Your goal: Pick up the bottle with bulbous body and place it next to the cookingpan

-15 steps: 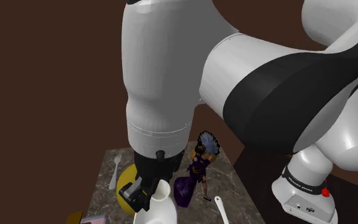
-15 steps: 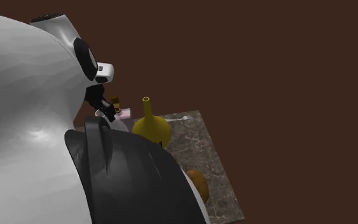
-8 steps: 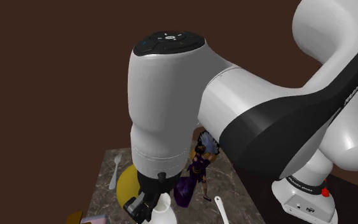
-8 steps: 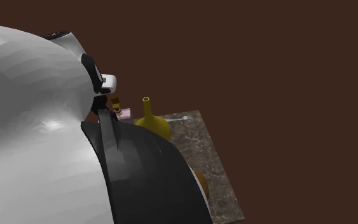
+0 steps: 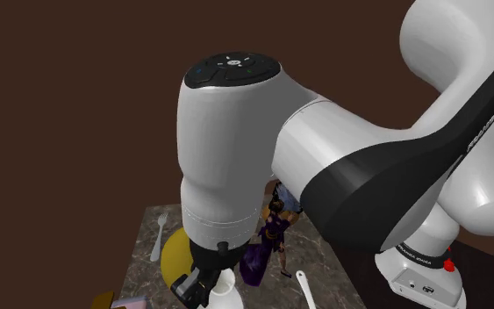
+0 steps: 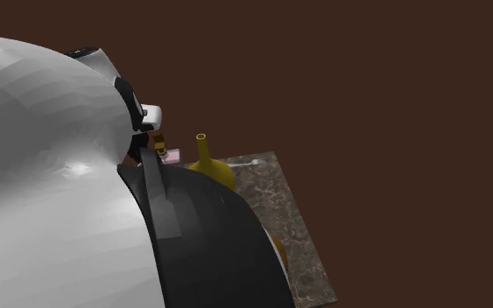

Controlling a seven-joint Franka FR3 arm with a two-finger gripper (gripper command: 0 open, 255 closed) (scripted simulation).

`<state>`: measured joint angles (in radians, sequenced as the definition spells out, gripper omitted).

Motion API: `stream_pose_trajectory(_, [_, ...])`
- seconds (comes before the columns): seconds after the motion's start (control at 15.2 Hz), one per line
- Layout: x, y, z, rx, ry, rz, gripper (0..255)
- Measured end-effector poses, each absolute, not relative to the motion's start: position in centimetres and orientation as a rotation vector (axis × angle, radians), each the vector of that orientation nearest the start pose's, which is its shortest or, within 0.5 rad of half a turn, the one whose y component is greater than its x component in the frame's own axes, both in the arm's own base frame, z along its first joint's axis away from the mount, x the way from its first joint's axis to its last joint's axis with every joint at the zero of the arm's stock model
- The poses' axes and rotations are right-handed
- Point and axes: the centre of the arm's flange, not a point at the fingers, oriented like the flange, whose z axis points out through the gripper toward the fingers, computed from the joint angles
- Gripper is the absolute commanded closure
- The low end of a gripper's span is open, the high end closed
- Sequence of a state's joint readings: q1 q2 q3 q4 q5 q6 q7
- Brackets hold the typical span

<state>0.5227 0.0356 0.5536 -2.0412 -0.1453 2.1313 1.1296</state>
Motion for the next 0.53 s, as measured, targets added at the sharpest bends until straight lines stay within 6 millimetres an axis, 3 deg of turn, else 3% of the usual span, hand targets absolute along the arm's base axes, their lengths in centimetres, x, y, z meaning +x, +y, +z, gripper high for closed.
stream_pose_trajectory(0.4, [27.5,49.2,43.3,-3.129,-0.030,-0.192,0])
stream_pose_trajectory(0.53, [27.4,49.2,45.0,-3.129,-0.030,-0.193,0])
